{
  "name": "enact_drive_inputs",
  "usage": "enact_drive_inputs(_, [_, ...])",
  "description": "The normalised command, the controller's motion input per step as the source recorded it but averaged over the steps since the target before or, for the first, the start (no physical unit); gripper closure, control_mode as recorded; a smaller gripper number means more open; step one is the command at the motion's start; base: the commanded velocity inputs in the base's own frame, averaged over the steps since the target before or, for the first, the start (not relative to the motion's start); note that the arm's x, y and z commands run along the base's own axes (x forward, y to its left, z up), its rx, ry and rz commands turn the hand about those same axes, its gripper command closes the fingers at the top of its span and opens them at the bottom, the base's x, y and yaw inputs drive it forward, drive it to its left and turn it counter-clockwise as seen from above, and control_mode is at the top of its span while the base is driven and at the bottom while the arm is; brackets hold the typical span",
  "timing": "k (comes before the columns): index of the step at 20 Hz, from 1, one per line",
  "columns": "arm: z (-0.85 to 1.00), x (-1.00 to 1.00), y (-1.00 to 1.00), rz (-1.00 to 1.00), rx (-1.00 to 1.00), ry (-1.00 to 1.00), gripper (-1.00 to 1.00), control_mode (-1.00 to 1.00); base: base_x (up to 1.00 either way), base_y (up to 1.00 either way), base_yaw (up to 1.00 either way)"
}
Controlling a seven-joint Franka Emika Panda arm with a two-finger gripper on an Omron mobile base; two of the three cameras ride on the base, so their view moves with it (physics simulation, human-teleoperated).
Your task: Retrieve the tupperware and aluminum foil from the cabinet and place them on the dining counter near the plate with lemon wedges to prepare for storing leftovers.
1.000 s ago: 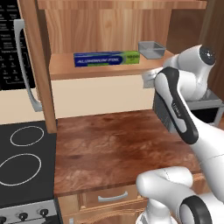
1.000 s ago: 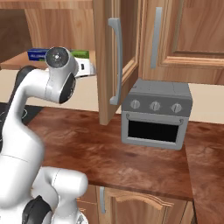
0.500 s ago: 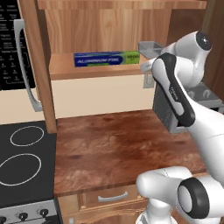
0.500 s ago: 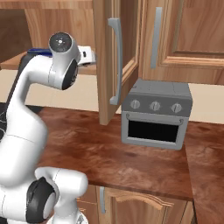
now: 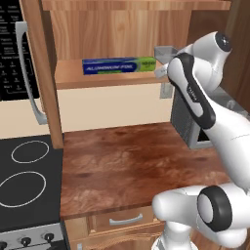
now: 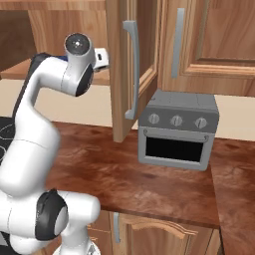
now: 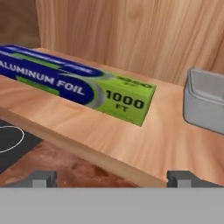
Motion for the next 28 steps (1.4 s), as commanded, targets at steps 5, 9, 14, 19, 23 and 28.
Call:
enact_drive_inputs(5, [0.0, 0.36, 0.0, 0.09, 0.0, 0.0, -1.0, -1.0, 0.0, 0.0, 0.0])
enact_drive_inputs(9, [0.0, 0.34, 0.0, 0.07, 0.0, 0.0, -1.0, -1.0, 0.0, 0.0, 0.0])
enact_drive_inputs(14, [0.0, 0.29, 0.0, 0.07, 0.0, 0.0, -1.0, -1.0, 0.0, 0.0, 0.0])
enact_drive_inputs(19, [0.02, 0.23, 0.0, 0.07, 0.0, 0.0, -1.0, -1.0, 0.0, 0.0, 0.0])
enact_drive_inputs(23, [0.01, 0.12, 0.0, 0.06, -0.03, 0.0, -1.0, -1.0, 0.0, 0.0, 0.0])
enact_drive_inputs(28, [0.01, 0.13, 0.0, 0.05, -0.02, 0.0, -1.0, -1.0, 0.0, 0.0, 0.0])
